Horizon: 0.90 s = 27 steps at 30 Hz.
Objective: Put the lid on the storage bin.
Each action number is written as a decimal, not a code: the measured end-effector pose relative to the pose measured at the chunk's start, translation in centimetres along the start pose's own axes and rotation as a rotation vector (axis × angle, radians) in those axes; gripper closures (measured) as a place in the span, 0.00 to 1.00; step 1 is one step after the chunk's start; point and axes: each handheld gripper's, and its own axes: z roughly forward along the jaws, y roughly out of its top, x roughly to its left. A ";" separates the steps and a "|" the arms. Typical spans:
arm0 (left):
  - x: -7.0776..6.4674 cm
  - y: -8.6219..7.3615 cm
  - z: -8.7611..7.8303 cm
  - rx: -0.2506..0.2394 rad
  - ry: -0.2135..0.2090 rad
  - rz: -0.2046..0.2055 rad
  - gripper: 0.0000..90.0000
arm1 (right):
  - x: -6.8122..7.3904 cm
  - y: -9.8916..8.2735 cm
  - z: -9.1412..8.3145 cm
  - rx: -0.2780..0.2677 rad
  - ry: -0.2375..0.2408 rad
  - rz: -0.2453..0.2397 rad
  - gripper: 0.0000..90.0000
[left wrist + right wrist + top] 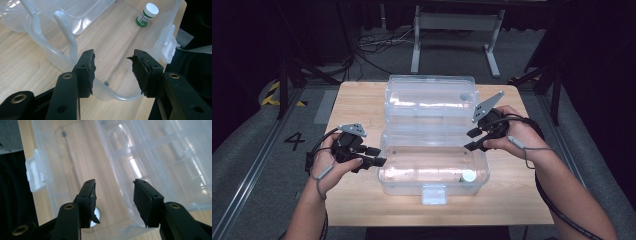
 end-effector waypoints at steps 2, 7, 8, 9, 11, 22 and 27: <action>-0.2 -0.1 0.1 0.002 -0.002 0.000 0.59 | -0.3 0.3 -0.3 -0.032 -0.006 0.009 0.59; -0.6 -0.2 0.3 0.013 -0.012 0.007 0.59 | -1.1 1.0 -0.7 -0.086 -0.033 0.040 0.60; -0.6 -0.2 0.3 0.013 -0.012 0.007 0.59 | -1.1 1.0 -0.7 -0.086 -0.033 0.040 0.60; -0.6 -0.3 0.4 0.019 -0.022 0.010 0.59 | -1.7 1.3 -0.8 -0.114 -0.053 0.062 0.60; -0.5 -0.4 0.6 0.022 -0.025 -0.002 0.59 | -2.1 1.6 -0.8 -0.132 -0.062 0.072 0.60; -0.2 -0.6 1.0 0.037 -0.053 0.004 0.60 | -4.2 3.4 -0.3 -0.177 -0.093 0.093 0.61; 0.0 -0.8 1.0 0.038 -0.063 -0.002 0.60 | -4.9 4.1 0.5 -0.177 -0.092 0.085 0.61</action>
